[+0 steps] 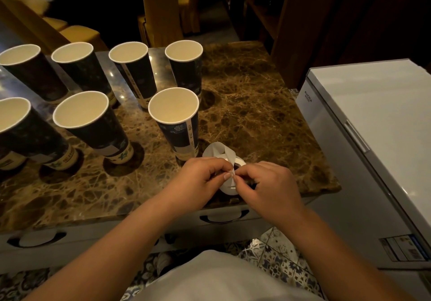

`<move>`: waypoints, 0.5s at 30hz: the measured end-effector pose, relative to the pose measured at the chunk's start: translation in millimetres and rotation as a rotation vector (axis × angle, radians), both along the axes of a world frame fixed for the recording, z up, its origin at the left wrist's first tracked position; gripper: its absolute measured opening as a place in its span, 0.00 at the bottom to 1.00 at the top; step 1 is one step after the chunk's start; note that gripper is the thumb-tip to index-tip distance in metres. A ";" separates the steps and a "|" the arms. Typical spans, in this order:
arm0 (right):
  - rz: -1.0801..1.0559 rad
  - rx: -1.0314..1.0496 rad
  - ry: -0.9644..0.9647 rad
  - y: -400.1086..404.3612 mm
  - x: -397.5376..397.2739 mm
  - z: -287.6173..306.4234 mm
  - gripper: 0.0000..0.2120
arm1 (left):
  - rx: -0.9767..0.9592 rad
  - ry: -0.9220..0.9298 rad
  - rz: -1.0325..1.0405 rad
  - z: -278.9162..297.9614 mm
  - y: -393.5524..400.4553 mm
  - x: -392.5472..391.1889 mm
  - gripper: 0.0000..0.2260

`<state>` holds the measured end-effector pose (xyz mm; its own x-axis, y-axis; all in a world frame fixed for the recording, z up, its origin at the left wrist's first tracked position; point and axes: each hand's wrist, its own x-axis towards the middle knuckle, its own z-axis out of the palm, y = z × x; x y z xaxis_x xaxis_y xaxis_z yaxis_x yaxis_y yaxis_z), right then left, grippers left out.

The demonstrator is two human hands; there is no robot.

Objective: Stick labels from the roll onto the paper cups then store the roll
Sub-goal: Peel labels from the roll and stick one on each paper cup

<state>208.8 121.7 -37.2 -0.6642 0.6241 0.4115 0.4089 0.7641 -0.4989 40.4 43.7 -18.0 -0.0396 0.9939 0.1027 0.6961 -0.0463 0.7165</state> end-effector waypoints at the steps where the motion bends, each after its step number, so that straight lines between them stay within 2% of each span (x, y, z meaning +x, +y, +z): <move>1: 0.004 0.008 0.003 0.1 0.1 -0.1 0.07 | -0.003 -0.003 0.005 -0.2 -0.3 0.3 0.06; 10: -0.021 0.019 0.020 -0.1 1.7 3.0 0.08 | -0.053 -0.013 0.122 -2.6 -3.4 4.8 0.06; 15: -0.207 -0.239 0.175 9.7 12.0 12.5 0.06 | -0.121 -0.056 0.309 -0.9 -4.7 7.6 0.06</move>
